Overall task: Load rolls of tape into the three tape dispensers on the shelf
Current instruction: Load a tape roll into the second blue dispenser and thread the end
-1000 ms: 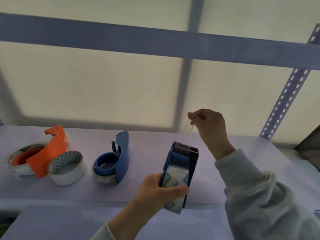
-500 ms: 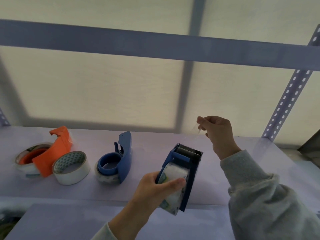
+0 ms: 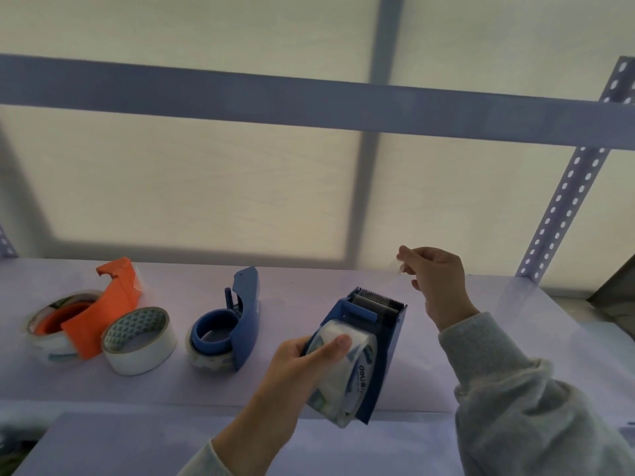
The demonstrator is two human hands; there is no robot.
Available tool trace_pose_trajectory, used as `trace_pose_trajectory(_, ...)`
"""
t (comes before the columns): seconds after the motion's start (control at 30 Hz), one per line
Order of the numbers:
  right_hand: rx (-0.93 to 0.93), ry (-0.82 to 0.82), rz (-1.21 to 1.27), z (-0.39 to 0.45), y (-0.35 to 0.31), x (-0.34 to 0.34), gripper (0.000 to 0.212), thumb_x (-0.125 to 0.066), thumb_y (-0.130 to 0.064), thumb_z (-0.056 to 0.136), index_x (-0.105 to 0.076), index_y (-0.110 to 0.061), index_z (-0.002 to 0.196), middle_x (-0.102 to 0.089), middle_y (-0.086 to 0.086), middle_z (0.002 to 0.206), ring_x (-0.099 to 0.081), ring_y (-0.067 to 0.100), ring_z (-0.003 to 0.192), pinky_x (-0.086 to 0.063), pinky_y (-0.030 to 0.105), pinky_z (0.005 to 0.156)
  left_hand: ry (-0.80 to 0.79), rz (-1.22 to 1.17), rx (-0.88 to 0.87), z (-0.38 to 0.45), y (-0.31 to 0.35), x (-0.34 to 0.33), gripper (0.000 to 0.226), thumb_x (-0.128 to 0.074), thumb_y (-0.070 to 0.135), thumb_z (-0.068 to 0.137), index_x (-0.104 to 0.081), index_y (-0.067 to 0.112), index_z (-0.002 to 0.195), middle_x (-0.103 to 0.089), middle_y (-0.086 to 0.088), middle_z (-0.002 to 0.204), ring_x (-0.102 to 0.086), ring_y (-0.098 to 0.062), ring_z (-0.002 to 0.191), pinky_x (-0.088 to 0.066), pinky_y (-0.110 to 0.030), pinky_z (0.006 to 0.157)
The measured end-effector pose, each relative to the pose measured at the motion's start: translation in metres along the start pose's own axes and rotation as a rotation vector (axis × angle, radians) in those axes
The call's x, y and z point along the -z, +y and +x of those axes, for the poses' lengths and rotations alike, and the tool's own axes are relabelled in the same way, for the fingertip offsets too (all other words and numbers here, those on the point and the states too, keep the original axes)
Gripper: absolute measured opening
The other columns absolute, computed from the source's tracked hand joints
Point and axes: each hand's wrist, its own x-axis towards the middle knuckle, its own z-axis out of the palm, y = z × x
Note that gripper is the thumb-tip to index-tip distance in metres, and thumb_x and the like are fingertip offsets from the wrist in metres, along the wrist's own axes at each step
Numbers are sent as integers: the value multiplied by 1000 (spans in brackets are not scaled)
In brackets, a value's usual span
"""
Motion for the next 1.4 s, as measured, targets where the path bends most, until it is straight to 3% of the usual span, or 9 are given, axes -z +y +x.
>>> trace_pose_trajectory(0.17, -51, 30, 11, -6, 5, -1, 17, -69, -17, 86, -71, -4, 76, -65, 6, 69, -54, 14, 64, -45, 27, 63, -20, -68, -42, 1, 0, -1, 45, -73, 50, 53, -71, 11, 76, -69, -6, 69, -65, -15, 61, -51, -24, 52)
trace_pose_trajectory(0.33, -372, -56, 191, -20, 27, 6, 11, -67, -12, 86, -67, -1, 89, -61, 7, 74, -55, 19, 72, -48, 34, 70, -39, -251, -107, 3, 5, -3, 28, -65, 28, 79, -68, 10, 58, -59, -1, 48, -57, -11, 42, -46, -19, 42)
trace_pose_trajectory(0.5, -571, -123, 372, -50, 50, -1, 11, -59, -3, 83, -62, -6, 73, -52, 4, 58, -48, 18, 57, -42, 30, 56, 75, -396, -118, 18, -2, -1, 31, -60, 37, 77, -64, 13, 57, -47, -2, 45, -43, -14, 43, -36, -30, 57)
trace_pose_trajectory(0.67, -527, -316, 539, -78, 58, -8, 30, -75, -26, 70, -60, -7, 87, -49, 10, 69, -46, 24, 62, -40, 35, 63, 103, -527, -38, 38, -18, -8, 36, -66, 38, 77, -53, 14, 55, -39, -1, 42, -36, -15, 41, -30, -31, 56)
trace_pose_trajectory(0.9, -326, -84, 467, -90, 45, 1, 8, -49, -6, 95, -54, -12, 99, -59, 6, 72, -53, 20, 57, -47, 34, 54, 166, -680, 107, 49, -29, -28, 39, -69, 42, 71, -46, 16, 53, -40, 1, 40, -36, -14, 41, -33, -28, 51)
trace_pose_trajectory(1.07, -268, -94, 468, -101, 47, -1, 23, -46, -20, 101, -63, -8, 110, -66, 12, 98, -61, 27, 89, -51, 39, 81, 256, -756, 174, 61, -30, -34, 42, -65, 48, 74, -46, 17, 52, -40, 1, 43, -39, -14, 43, -39, -29, 58)
trace_pose_trajectory(1.2, -234, -182, 491, -114, 52, -7, 47, -48, -48, 94, -59, -15, 126, -67, 12, 118, -61, 29, 105, -49, 39, 82, 199, -680, 155, 61, -23, -41, 39, -57, 50, 82, -58, 15, 63, -52, 1, 45, -53, -14, 43, -47, -28, 56)
trace_pose_trajectory(1.27, -246, -177, 521, -111, 50, -5, 43, -47, -42, 96, -58, -16, 128, -67, 13, 120, -63, 30, 109, -50, 44, 87, 215, -512, 106, 65, -22, -44, 42, -50, 48, 89, -64, 9, 83, -64, -1, 52, -64, -14, 49, -53, -28, 54)
trace_pose_trajectory(1.4, -215, -113, 427, -91, 45, 4, 33, -40, -24, 102, -59, -15, 127, -69, 11, 117, -65, 29, 108, -50, 44, 97, 398, -75, 30, 78, -34, -41, 45, -42, 56, 85, -58, 17, 102, -65, -12, 95, -65, -26, 91, -52, -49, 90)
